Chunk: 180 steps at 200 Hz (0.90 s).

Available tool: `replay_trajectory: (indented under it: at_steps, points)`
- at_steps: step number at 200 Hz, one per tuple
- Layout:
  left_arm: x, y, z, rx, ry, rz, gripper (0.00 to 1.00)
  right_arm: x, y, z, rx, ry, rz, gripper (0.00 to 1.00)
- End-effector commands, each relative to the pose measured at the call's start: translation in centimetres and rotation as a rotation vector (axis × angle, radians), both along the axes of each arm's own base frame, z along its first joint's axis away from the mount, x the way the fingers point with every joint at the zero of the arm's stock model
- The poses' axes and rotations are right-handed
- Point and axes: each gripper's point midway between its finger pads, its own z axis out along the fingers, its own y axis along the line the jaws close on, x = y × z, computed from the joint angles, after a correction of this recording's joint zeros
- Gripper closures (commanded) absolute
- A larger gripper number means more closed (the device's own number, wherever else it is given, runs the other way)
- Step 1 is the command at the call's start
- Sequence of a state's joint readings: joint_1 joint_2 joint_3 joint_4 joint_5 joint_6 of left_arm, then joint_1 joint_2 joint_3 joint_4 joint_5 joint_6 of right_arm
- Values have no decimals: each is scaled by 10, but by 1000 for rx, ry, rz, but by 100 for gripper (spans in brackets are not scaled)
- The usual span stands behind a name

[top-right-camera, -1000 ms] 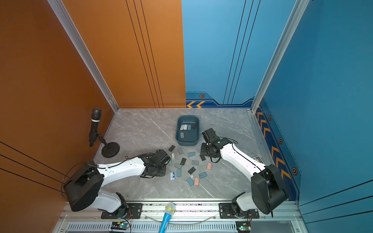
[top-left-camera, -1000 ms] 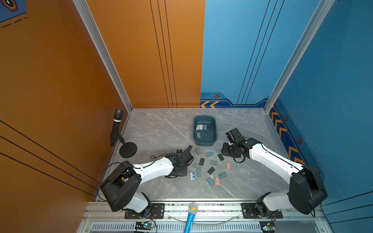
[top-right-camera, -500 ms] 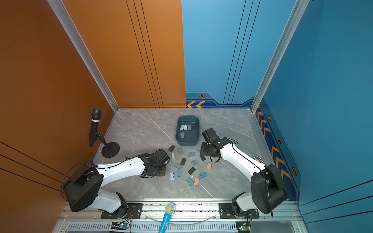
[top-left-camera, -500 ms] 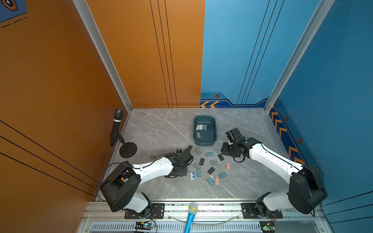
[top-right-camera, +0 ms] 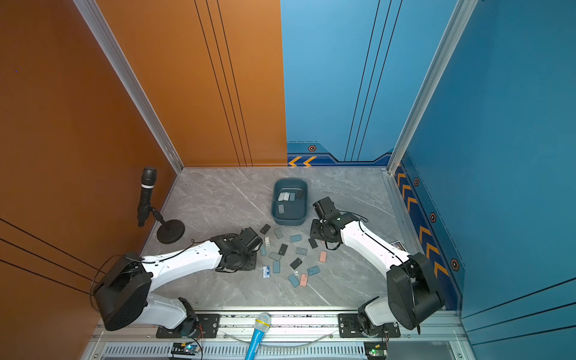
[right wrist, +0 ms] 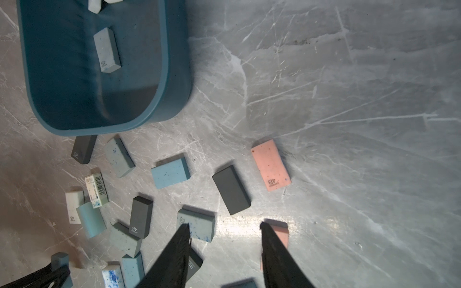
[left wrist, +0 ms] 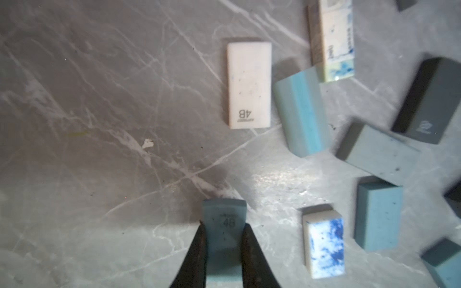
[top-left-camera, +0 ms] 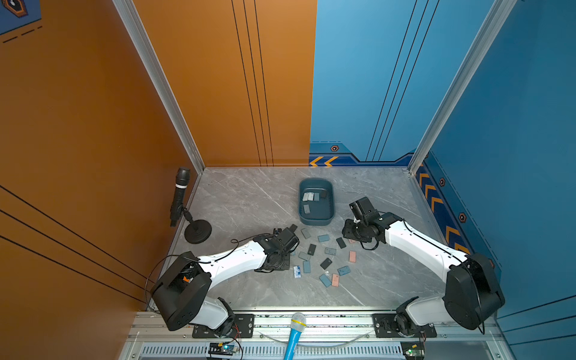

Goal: Put the eraser in the storage box
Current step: Pick up the eraser from the center of the board, then place the eraser in the storage box.

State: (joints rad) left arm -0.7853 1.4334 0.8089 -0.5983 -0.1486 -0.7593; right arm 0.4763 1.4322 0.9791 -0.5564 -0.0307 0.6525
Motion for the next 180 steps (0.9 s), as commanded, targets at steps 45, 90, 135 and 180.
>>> replay_trajectory:
  at_steps: [45, 90, 135, 180]
  points:
    - [38, -17, 50, -59, -79, -22, 78, 3, -6, 1, 24, 6, -18, 52]
    - [98, -59, 86, -126, -140, -98, 78, 4, -12, 3, 34, 2, -25, 52]
    - [161, -92, 95, -164, -159, -141, 79, 3, -15, 4, 67, 0, -48, 52]
    - [214, -121, 82, -214, -159, -140, 78, -1, -23, 7, 82, 5, -74, 52]
